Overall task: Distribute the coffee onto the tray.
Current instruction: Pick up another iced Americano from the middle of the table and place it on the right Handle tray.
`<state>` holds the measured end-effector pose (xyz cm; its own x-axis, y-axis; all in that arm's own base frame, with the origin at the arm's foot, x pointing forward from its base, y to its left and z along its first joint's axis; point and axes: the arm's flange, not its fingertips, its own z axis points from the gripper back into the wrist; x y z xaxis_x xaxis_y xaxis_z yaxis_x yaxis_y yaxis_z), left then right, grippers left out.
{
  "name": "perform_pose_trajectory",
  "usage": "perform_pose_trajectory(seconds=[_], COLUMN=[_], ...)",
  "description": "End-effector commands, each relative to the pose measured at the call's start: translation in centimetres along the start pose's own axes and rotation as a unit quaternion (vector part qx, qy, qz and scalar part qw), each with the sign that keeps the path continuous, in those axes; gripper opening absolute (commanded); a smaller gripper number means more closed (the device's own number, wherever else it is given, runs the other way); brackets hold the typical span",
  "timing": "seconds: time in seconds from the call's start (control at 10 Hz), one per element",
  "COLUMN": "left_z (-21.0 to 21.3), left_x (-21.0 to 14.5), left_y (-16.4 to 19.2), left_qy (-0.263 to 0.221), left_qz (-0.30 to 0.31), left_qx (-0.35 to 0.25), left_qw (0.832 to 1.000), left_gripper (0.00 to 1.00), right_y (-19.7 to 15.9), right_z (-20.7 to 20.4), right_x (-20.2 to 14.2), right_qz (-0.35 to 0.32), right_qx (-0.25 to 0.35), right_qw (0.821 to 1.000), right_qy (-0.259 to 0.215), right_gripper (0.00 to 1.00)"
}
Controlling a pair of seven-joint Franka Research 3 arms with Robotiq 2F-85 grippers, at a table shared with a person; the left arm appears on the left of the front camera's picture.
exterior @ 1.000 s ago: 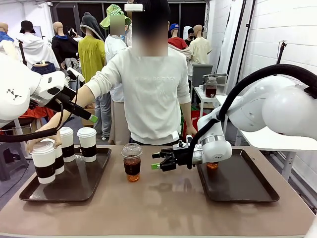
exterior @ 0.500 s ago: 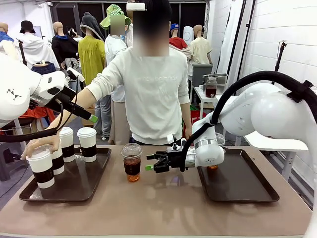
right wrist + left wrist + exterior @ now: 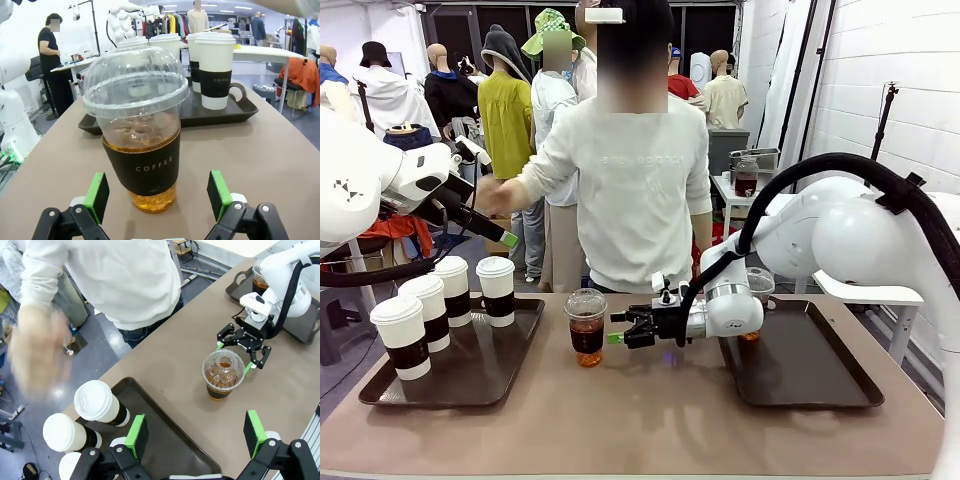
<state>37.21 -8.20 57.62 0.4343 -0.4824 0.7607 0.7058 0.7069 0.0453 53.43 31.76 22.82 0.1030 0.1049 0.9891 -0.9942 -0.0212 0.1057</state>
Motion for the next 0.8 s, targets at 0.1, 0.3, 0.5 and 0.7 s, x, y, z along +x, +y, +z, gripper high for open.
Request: perform_pose_trajectory(seconds=[0.1,0.3,0.5,0.7], left_z=[0.0,0.0,0.0,0.0], left_x=[-0.1,-0.1,-0.1,-0.1], left_y=[0.2,0.2,0.2,0.2], left_qy=[0.000,0.000,0.000,0.000], left_qz=[0.003,0.003,0.003,0.003], left_qx=[-0.004,-0.004,-0.004,-0.004], left_qw=[1.000,1.000,1.000,1.000], left_gripper=[1.00,1.00,1.00,1.00], right_y=[-0.9,-1.2,-1.6,-1.8], right_z=[-2.0,-3.0,-3.9,-4.9], right_x=[-0.5,-0.6,-0.6,-0.5], right_qz=[-0.005,-0.009,-0.009,-0.014], right_qx=[-0.002,0.006,0.010,0.025], right_qw=[1.000,1.000,1.000,1.000], right_qy=[-0.004,-0.004,-0.005,-0.003], right_gripper=[1.00,1.00,1.00,1.00])
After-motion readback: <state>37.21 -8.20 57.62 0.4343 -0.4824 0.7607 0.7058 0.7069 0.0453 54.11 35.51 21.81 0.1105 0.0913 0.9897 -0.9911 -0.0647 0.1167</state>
